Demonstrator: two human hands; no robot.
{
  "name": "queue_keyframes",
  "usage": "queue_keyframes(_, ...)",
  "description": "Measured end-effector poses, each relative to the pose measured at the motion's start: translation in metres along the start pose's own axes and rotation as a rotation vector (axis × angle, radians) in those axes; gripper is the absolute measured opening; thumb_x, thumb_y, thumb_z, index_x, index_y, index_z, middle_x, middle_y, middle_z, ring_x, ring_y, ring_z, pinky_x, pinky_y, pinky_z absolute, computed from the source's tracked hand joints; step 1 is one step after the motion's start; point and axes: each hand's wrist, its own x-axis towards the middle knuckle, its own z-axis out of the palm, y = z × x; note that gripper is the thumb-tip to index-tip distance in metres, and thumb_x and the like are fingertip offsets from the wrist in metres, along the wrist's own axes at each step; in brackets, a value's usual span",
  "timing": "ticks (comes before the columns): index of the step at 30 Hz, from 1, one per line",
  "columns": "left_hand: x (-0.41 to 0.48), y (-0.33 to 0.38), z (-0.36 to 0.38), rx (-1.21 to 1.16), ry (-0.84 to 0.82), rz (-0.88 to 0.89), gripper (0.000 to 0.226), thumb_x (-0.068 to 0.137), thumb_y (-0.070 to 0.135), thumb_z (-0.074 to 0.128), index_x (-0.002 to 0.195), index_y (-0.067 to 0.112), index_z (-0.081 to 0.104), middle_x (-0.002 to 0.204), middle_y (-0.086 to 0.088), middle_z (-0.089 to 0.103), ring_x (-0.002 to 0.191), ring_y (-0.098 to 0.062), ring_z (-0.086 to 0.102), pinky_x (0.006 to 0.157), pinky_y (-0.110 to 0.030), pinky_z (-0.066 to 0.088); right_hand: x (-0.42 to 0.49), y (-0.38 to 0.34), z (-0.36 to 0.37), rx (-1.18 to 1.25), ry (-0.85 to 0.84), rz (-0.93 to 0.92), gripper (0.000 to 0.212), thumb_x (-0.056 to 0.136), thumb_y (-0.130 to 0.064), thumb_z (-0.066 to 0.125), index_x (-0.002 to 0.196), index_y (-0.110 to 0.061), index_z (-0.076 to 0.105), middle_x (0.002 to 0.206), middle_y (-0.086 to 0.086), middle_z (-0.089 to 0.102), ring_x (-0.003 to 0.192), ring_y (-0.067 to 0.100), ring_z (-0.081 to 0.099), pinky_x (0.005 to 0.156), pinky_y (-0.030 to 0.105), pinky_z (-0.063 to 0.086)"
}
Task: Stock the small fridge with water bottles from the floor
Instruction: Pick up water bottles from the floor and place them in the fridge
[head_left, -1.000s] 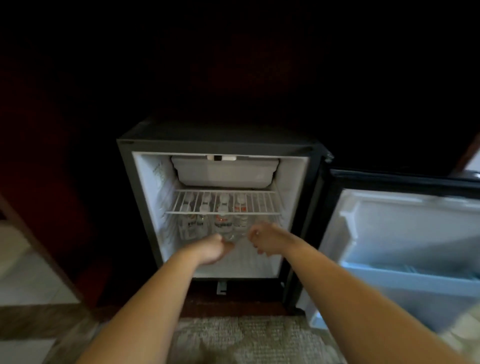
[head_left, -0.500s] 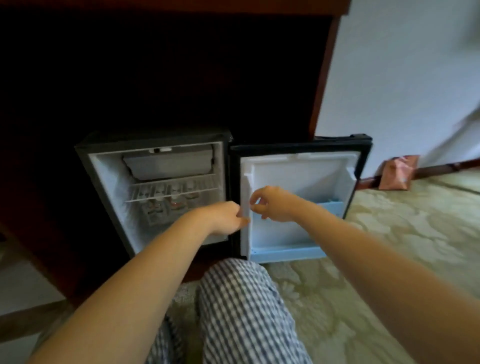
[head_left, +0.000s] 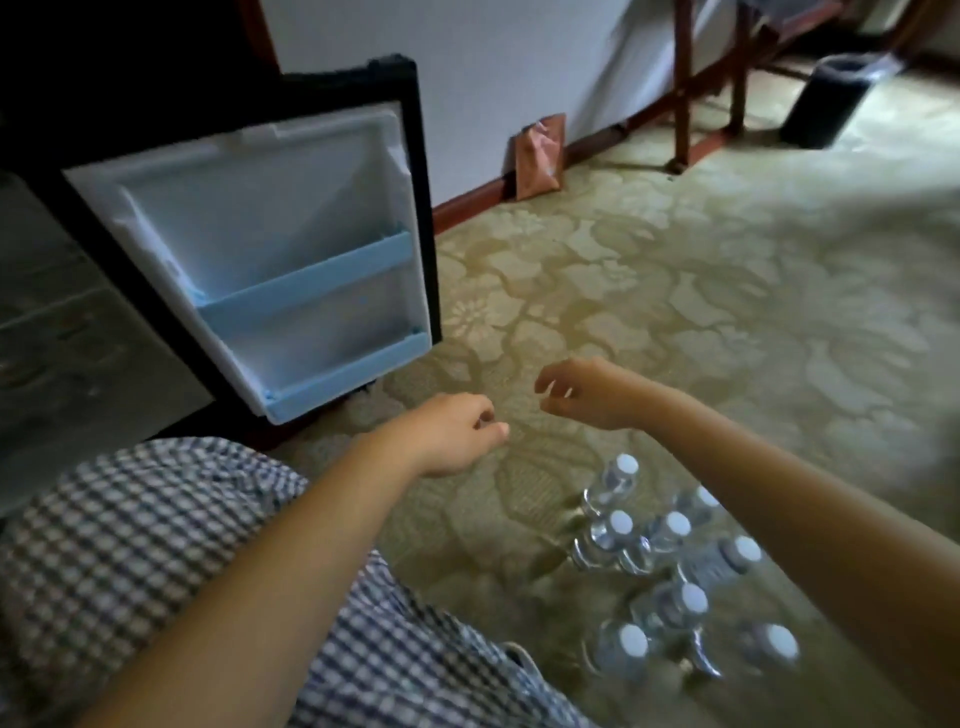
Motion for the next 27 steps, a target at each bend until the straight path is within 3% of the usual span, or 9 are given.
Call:
queue_keyframes(3,0.023,0.011,0.039,-0.063,-0.093,0.005,0.042,0.096,0.042,0.040,0.125,0.014,0.052,0.128,-0.007,0.055,0.114,-0.024,0.053,0.087,-0.032,0.040,-0.019,0.044,0.036,0.020,-0.089,0.091,0.033,0.094,-0.029,0.051,0.124,-0.015,0.055,0.117,0.004,0.064,0.103,0.023,0.061,0.093,0.036,0.049)
queue_keyframes(10,0.061,0.022,0.127,-0.133,-0.251,-0.058,0.036,0.096,0.035,0.045,0.117,0.007,0.055,0.124,-0.015,0.057,0.113,-0.029,0.054,0.095,-0.035,0.043,-0.052,0.112,0.112,0.105,-0.130,0.278,0.037,0.093,-0.026,0.054,0.126,-0.012,0.053,0.118,0.009,0.064,0.106,0.027,0.061,0.090,0.033,0.047)
queue_keyframes(15,0.074,0.027,0.177,-0.148,-0.276,-0.112,0.051,0.095,0.033,0.046,0.140,0.009,0.037,0.145,-0.013,0.040,0.132,-0.029,0.041,0.107,-0.037,0.036,-0.043,0.135,0.147,0.035,-0.121,0.401,0.046,0.093,-0.030,0.051,0.134,-0.010,0.043,0.121,0.017,0.061,0.108,0.033,0.060,0.090,0.040,0.049)
queue_keyframes(20,0.084,0.021,0.206,-0.155,-0.376,-0.149,0.065,0.094,0.036,0.049,0.148,0.013,0.023,0.156,-0.011,0.021,0.143,-0.029,0.024,0.116,-0.039,0.025,-0.029,0.141,0.177,-0.011,-0.158,0.434,0.049,0.092,-0.032,0.051,0.135,-0.013,0.039,0.121,0.017,0.060,0.110,0.035,0.059,0.088,0.041,0.048)
queue_keyframes(27,0.096,0.016,0.204,-0.184,-0.358,-0.177,0.067,0.092,0.037,0.053,0.148,0.015,0.024,0.156,-0.008,0.023,0.142,-0.029,0.026,0.114,-0.041,0.028,-0.011,0.137,0.195,-0.010,-0.085,0.427,0.040,0.093,-0.035,0.052,0.128,-0.015,0.044,0.115,0.015,0.063,0.102,0.032,0.062,0.079,0.038,0.049)
